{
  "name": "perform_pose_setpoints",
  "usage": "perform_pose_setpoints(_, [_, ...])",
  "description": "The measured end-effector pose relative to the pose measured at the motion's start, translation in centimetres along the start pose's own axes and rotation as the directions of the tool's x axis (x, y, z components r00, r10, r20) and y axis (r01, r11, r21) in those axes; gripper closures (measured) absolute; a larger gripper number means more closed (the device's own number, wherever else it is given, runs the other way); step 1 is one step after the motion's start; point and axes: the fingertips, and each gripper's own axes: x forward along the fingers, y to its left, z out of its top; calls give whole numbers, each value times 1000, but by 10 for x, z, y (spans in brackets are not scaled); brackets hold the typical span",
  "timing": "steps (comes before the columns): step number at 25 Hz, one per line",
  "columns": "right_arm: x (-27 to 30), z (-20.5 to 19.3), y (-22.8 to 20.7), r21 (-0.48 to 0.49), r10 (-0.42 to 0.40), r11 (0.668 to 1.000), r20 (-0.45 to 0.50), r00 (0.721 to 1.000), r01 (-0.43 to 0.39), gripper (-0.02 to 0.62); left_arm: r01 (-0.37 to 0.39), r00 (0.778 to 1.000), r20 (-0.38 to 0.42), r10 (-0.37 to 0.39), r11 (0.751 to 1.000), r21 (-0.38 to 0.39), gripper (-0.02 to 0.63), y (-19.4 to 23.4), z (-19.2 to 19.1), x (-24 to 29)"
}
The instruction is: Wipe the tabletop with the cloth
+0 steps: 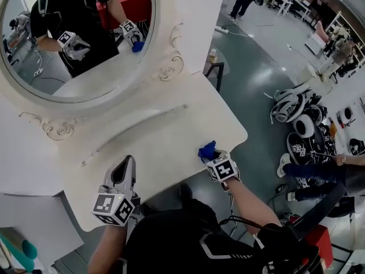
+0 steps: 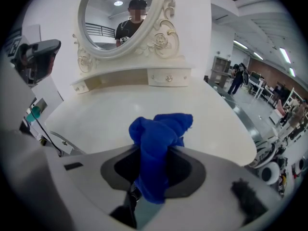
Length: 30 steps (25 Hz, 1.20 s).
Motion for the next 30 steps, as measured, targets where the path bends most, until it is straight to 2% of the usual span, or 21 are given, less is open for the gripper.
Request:
perform_pose_setpoints(4, [-12, -19, -2, 3, -2, 1000, -12, 1000, 2, 459, 26, 1000, -3, -26, 1000, 4, 597, -9, -1, 7])
perform_pose_setpoints(9, [-18, -20, -8, 42, 34, 999, -50, 998, -32, 459, 12, 1000, 2, -12, 1000, 6, 598, -12, 1, 9])
perform_pose_setpoints(11, [-14, 1, -14, 41, 48, 998, -12, 999, -47, 459, -7, 1000, 2, 7, 1000, 7, 598, -10, 1, 8])
perform_pose_setpoints(15, [14, 77, -33, 25, 50, 998, 103, 993, -53, 459, -72, 997, 2, 72, 997, -4, 597, -1, -1, 3])
perform_pose_setpoints(20, [66, 150, -58, 7, 35, 999, 136, 990, -37, 457, -143, 990, -12, 143, 990, 5, 597, 5, -4, -8])
perform_pose_setpoints(25, [97, 162, -72, -37, 22, 999, 107, 994, -19, 459, -215, 976, -25, 215, 977, 0, 597, 16, -8, -23])
perform_pose_setpoints(27, [97, 157, -72, -48, 26, 999, 101, 995, -21, 459, -216, 976, -26, 216, 976, -6, 597, 17, -9, -23])
perform_pose_setpoints(30, [87, 142, -73, -6, 33, 999, 79, 996, -33, 459, -189, 982, -30, 189, 982, -6, 597, 13, -9, -17])
